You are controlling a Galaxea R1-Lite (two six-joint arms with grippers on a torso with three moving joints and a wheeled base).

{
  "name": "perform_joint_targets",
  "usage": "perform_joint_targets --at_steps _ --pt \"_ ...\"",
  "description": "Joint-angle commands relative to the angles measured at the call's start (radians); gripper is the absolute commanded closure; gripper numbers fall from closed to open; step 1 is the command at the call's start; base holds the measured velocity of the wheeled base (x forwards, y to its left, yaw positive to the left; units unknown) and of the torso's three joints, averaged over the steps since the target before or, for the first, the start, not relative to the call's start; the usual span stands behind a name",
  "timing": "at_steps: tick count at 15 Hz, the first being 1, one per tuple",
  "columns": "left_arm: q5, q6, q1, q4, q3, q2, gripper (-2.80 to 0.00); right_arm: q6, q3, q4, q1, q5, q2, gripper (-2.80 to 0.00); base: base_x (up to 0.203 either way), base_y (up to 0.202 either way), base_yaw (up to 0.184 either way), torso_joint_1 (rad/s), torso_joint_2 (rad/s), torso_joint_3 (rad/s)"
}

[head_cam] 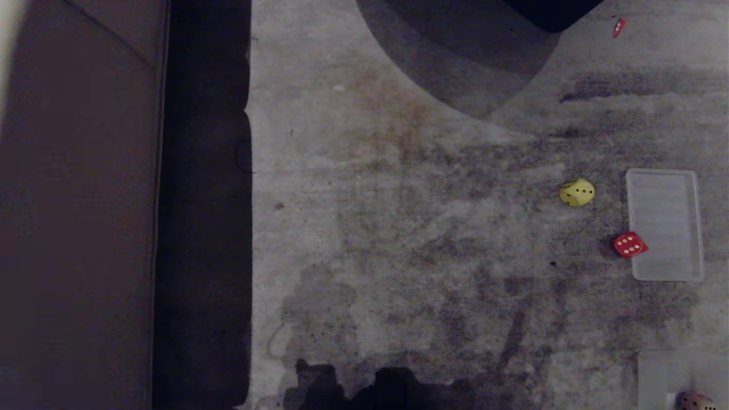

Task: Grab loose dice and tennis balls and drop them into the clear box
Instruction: Pick up toys out of the box

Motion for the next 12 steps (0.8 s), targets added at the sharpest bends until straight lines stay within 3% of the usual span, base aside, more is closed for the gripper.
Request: perform_joint_targets --at_steps 1,5,12 --pt "0.001 -0.001 0.000 0.000 0.002 0.001 0.00 0.000 -0.001 0.009 0.000 0.001 -0.007 0.00 0.000 0.000 0.000 0.000 0.00 0.000" --pt "0.001 -0.001 0.000 0.000 0.002 0.001 0.00 0.002 0.001 0.009 0.000 0.001 -0.007 0.00 0.000 0.003 -0.042 0.001 0.00 0.001" --pt "0.001 -0.001 0.000 0.000 0.002 0.001 0.00 0.003 0.000 0.009 0.000 0.001 -0.007 0.00 0.001 0.009 -0.164 0.001 0.00 0.002"
